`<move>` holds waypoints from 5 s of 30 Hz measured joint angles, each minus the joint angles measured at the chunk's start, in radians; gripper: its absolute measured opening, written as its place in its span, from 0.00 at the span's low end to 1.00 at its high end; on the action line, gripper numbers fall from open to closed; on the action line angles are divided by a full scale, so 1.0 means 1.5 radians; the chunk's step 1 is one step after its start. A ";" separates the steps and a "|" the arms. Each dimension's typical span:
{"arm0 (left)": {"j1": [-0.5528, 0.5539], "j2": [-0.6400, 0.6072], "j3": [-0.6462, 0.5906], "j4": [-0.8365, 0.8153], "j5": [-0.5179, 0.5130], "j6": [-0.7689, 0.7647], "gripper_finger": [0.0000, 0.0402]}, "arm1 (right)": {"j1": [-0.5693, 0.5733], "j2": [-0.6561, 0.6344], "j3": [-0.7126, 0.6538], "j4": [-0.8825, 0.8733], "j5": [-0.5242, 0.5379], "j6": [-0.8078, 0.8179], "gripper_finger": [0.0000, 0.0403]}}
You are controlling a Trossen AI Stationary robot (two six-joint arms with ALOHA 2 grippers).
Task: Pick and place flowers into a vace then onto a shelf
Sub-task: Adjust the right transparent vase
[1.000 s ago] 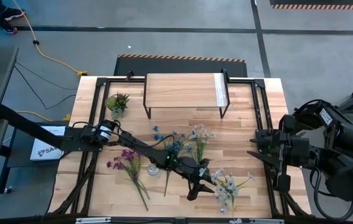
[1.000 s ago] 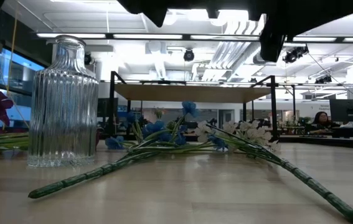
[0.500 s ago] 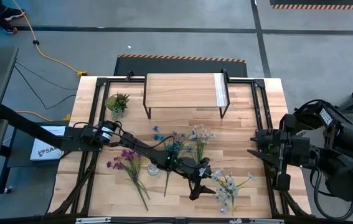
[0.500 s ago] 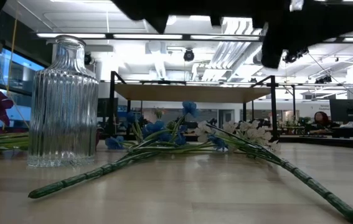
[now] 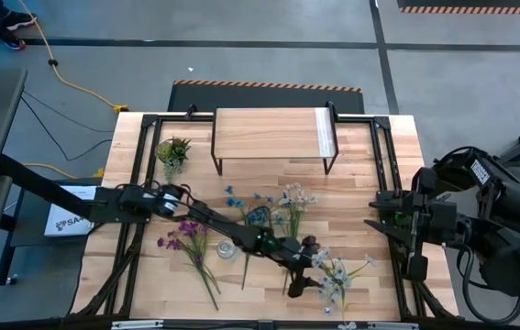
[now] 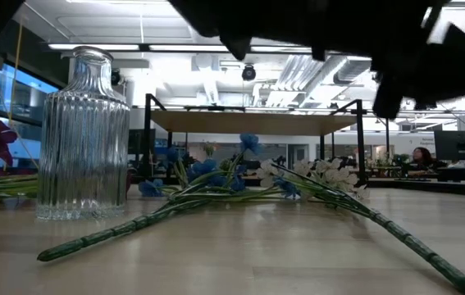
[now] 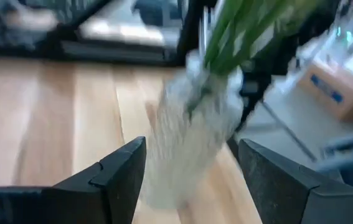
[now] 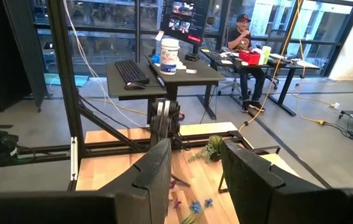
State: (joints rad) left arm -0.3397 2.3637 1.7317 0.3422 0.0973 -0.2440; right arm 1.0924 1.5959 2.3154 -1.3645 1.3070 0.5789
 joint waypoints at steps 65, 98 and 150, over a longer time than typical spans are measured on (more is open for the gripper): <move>0.017 0.029 0.060 -0.036 0.014 -0.032 0.90 | 0.000 0.000 0.000 0.011 -0.026 -0.008 0.33; 0.017 0.040 0.060 0.030 0.013 0.008 0.90 | 0.000 0.000 0.000 0.011 0.000 -0.008 0.33; 0.017 0.119 0.159 -0.058 0.016 0.003 0.71 | 0.000 0.000 0.000 0.016 0.004 -0.008 0.33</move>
State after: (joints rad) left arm -0.3141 2.5427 1.9697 0.2549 0.1211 -0.2401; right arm 1.0927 1.5959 2.3154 -1.3407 1.3137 0.5668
